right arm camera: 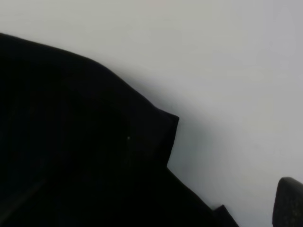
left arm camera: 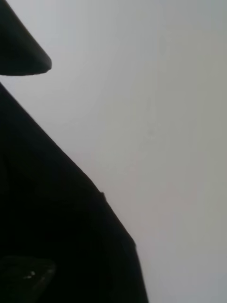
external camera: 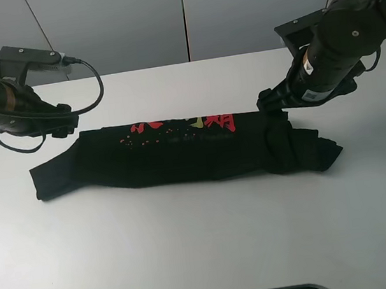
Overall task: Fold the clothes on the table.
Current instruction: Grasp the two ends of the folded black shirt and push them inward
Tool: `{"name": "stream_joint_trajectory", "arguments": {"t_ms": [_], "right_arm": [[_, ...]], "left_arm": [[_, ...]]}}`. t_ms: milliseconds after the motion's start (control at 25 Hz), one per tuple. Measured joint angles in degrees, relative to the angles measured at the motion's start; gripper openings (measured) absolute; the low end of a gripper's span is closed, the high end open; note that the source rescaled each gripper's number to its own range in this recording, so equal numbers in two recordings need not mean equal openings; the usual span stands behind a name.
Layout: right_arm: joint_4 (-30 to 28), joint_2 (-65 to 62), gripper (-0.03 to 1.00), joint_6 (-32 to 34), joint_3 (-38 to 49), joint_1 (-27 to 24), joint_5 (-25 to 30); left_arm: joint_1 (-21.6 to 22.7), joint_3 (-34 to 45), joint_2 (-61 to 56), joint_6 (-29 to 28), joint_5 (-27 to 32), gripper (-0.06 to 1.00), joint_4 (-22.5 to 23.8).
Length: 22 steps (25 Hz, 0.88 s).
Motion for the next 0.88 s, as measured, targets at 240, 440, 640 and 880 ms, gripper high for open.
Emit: {"name": "stream_joint_trajectory", "arguments": {"t_ms": [240, 440, 640, 880], "right_arm": [[5.12, 0.0, 1.0, -0.89, -2.18, -0.97, 3.54], [20.29, 0.03, 1.0, -11.56, -2.58, -5.86, 5.97], [24.08, 0.51, 1.0, -15.16, -2.61, -6.69, 7.53], [25.17, 5.85, 1.0, -15.42, -3.71, -6.69, 7.76]], "left_arm": [[0.0, -10.09, 7.62, 24.05, 11.71, 0.97, -26.0], [0.31, -13.5, 10.56, 26.37, 17.1, 0.97, -29.59], [3.56, -13.97, 10.56, 27.76, 17.99, 0.97, -33.3], [6.89, -13.97, 12.63, 33.64, 19.01, 0.97, -38.52]]}}
